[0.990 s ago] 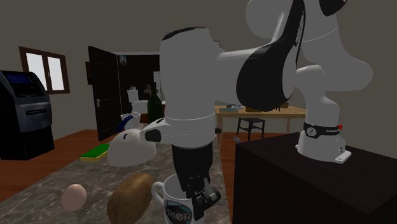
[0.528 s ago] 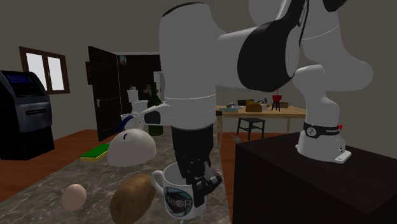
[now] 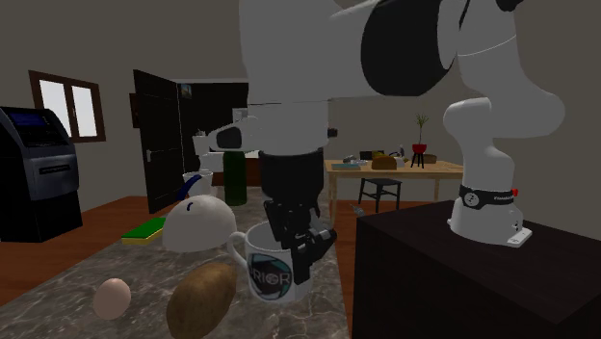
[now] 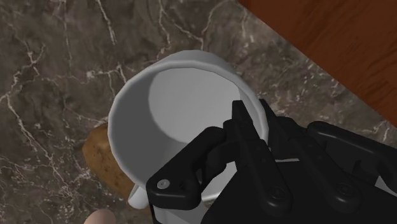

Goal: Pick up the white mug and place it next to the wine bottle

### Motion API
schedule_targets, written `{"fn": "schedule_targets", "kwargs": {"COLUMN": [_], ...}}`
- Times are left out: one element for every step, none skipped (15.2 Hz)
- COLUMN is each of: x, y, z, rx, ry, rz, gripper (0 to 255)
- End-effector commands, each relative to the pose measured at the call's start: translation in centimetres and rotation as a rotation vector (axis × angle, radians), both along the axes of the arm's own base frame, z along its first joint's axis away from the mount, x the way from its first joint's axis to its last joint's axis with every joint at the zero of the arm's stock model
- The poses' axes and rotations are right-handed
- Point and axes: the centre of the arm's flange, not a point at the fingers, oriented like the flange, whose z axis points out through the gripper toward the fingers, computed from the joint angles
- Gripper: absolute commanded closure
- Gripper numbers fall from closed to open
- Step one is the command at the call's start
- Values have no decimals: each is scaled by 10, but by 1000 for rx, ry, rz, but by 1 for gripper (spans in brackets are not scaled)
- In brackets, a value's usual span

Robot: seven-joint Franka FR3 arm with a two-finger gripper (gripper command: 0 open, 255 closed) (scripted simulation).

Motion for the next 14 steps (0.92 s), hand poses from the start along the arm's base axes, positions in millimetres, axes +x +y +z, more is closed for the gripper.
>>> {"fn": "schedule_targets", "kwargs": {"x": [1, 1, 1, 1, 1, 1, 1, 1, 1, 1, 1, 1, 1, 1], "y": [0, 0, 0, 0, 0, 0, 0, 0, 0, 0, 0, 0, 0, 0], "z": [10, 15, 21, 26, 31, 36, 42, 47, 52, 58, 63, 68, 73, 79], "rx": [0, 0, 0, 0, 0, 0, 0, 0, 0, 0, 0, 0, 0, 0], "ry": [0, 0, 0, 0, 0, 0, 0, 0, 0, 0, 0, 0, 0, 0], "rz": [0, 0, 0, 0, 0, 0, 0, 0, 0, 0, 0, 0, 0, 0], "gripper": [255, 255, 255, 255, 255, 255, 255, 255, 255, 255, 255, 255, 255, 255]}}
